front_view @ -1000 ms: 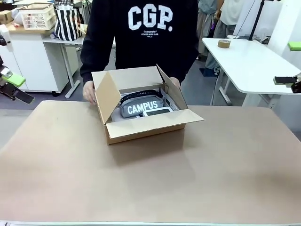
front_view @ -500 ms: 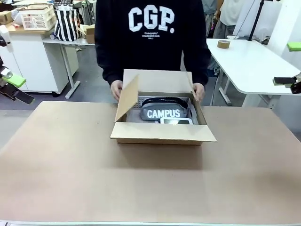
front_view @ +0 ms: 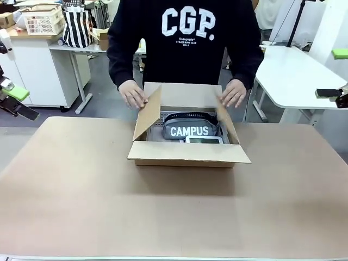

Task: Pack the gift set into the box.
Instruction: Press and hold the closed box until the human finishes sealing it.

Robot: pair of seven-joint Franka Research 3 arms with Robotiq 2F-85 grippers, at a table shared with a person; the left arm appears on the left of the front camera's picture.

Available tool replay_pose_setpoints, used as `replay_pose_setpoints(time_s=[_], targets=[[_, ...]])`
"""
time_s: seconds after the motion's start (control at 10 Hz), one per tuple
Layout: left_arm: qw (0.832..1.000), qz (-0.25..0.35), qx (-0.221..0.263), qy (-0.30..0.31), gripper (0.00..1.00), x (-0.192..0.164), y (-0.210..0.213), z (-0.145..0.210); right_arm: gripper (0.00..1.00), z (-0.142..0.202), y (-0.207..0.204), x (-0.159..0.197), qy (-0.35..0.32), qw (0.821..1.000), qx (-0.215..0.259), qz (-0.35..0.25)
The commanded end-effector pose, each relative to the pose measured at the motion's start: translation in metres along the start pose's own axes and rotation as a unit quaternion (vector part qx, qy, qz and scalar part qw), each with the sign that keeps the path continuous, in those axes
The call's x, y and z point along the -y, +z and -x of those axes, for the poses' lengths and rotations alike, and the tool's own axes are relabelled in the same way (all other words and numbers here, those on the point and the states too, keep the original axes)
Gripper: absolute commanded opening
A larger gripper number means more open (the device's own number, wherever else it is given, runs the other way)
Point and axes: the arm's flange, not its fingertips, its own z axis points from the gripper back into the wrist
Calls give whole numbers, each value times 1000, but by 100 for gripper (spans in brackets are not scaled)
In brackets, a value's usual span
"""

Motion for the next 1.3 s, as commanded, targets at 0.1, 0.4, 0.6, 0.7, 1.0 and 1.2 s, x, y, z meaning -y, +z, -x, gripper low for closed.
replay_pose_setpoints(time_s=[0.1,0.4,0.6,0.7,1.0,1.2], targets=[[1000,2,-5,-8,100,0,2,6,100,-1,0,-4,-2,1000,3,-11],[1000,2,-5,-8,100,0,2,6,100,-1,0,-4,-2,1000,3,-11],[1000,2,-5,-8,100,0,2,6,100,-1,0,-4,-2,1000,3,-11],[1000,2,-5,-8,100,0,2,6,100,-1,0,-4,-2,1000,3,-11],[1000,2,-5,-8,100,0,2,6,100,-1,0,-4,-2,1000,3,-11],[1000,2,-5,-8,100,0,2,6,100,-1,0,-4,-2,1000,3,-11]])
